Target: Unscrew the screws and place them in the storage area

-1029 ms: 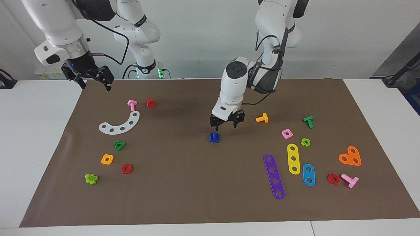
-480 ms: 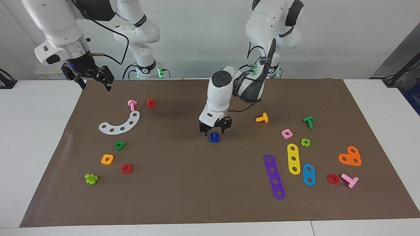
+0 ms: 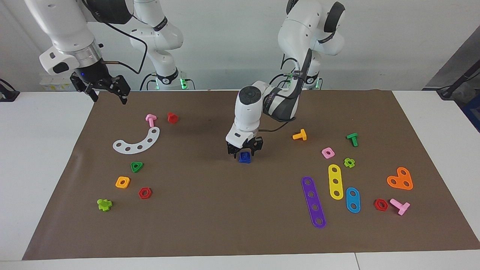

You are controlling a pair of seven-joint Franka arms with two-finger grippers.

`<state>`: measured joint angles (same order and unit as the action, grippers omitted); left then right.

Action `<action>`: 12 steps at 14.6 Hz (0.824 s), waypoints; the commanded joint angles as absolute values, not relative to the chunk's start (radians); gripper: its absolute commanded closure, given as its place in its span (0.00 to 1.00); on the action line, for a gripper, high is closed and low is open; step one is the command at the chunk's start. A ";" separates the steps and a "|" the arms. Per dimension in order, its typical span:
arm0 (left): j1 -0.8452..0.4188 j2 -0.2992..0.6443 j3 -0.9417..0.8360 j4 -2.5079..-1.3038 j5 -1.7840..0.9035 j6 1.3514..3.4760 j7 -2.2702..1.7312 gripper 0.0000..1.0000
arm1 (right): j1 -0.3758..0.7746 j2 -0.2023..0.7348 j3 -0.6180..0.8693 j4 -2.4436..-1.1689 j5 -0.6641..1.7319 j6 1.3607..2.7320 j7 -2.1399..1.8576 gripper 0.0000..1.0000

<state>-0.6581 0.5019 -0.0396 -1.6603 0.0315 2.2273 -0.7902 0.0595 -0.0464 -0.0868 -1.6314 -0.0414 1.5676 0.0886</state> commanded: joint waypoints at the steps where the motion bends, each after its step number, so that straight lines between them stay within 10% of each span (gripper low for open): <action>1: -0.669 0.495 -0.026 -1.706 0.064 2.285 -0.799 0.22 | 0.057 -0.067 -0.086 -1.649 -0.015 1.562 0.091 0.00; 12: -0.673 0.508 -0.029 -1.695 0.077 2.261 -0.796 0.37 | 0.057 -0.067 -0.086 -1.649 -0.015 1.562 0.091 0.00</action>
